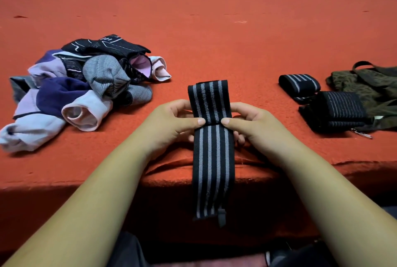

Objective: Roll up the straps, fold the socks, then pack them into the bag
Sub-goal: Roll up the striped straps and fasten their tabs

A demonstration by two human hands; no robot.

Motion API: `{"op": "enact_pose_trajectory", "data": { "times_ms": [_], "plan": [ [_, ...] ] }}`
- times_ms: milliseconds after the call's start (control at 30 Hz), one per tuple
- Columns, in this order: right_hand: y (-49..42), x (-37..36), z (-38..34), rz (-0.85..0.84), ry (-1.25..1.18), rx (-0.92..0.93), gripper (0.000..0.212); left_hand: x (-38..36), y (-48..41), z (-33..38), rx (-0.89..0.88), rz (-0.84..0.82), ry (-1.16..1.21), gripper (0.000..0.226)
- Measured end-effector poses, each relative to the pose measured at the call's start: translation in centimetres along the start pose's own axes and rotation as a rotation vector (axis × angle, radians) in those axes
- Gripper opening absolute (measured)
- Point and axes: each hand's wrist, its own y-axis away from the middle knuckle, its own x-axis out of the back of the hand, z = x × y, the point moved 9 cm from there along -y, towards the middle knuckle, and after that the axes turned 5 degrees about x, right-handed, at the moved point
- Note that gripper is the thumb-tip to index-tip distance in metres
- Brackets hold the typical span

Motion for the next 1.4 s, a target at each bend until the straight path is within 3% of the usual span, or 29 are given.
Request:
{"op": "enact_pose_trajectory", "data": {
  "times_ms": [200,367,500,633,800,967,1067,1200,1400],
  "plan": [
    [-0.5,0.8,0.7,0.055,-0.113,-0.027,0.037,-0.3,-0.2,-1.0,0.101,-0.078,0.202,0.037],
    [-0.1,0.9,0.9,0.058,-0.096,-0.066,0.044,-0.6,0.3,-1.5,0.225,-0.101,0.170,0.034],
    [0.1,0.7,0.6,0.044,-0.063,-0.068,0.050,-1.1,0.6,-1.3,0.179,-0.103,0.157,0.028],
    [-0.3,0.6,0.5,-0.029,-0.110,-0.057,0.036,-0.6,0.3,-0.5,0.071,-0.018,0.177,0.027],
    [-0.1,-0.2,0.3,-0.122,0.111,-0.026,0.021,0.2,-0.1,0.5,-0.029,0.068,0.248,0.035],
    [-0.3,0.6,0.7,0.009,0.095,-0.014,0.015,-0.6,-0.1,-1.0,0.086,-0.097,0.098,0.036],
    [-0.2,0.6,0.7,0.005,0.111,-0.025,0.015,-0.3,0.0,-0.6,0.042,-0.048,0.014,0.031],
    [-0.1,0.0,0.3,-0.039,0.084,-0.044,0.017,0.1,-0.1,0.3,-0.035,0.027,0.104,0.030],
    [-0.2,0.4,0.6,0.004,0.023,-0.040,0.015,-0.5,-0.1,-0.5,0.024,-0.078,0.042,0.034]
  ]
}}
